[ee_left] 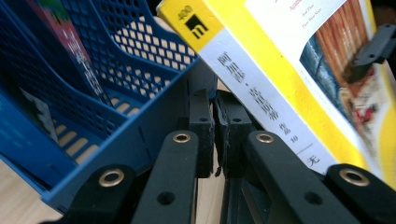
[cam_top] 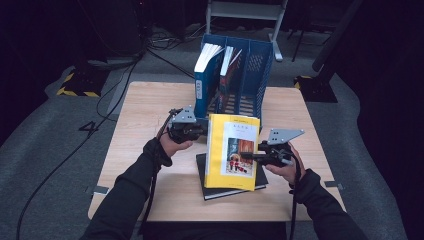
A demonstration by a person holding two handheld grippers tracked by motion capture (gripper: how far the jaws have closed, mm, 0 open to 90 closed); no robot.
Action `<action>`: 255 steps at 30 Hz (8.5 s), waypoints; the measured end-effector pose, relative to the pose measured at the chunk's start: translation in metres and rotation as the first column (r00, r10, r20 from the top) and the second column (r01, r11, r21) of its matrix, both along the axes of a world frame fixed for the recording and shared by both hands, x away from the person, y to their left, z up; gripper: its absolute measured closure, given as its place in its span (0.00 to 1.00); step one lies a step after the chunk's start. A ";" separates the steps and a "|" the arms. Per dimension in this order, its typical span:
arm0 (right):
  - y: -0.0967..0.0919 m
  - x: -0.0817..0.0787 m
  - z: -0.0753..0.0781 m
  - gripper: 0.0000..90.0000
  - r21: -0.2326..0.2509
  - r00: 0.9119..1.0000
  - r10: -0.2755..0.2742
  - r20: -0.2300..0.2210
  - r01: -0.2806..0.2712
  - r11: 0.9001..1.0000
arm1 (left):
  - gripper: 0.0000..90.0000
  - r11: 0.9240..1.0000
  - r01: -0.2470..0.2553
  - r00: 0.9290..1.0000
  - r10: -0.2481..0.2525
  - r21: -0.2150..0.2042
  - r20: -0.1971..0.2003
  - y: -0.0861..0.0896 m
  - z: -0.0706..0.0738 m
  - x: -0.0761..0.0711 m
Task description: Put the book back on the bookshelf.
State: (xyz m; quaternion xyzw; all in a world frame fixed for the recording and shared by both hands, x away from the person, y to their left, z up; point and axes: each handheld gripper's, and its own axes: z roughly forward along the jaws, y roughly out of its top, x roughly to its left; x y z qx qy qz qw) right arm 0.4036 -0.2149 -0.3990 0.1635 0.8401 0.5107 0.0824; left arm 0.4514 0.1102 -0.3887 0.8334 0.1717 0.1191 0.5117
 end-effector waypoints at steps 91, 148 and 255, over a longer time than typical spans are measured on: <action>-0.044 -0.059 -0.005 0.82 0.068 0.962 -0.113 0.250 0.099 0.993 | 0.74 0.985 0.172 0.981 -0.169 -0.030 0.099 -0.065 0.055 -0.085; -0.113 -0.020 -0.051 0.40 -0.066 0.930 -0.360 0.071 0.365 0.929 | 0.83 0.966 -0.224 0.971 0.233 -0.131 0.058 -0.049 0.122 -0.006; -0.105 -0.023 -0.056 0.41 -0.092 0.947 -0.313 0.070 0.319 0.943 | 0.79 0.732 -0.680 0.730 0.682 -0.040 0.050 -0.161 0.073 0.136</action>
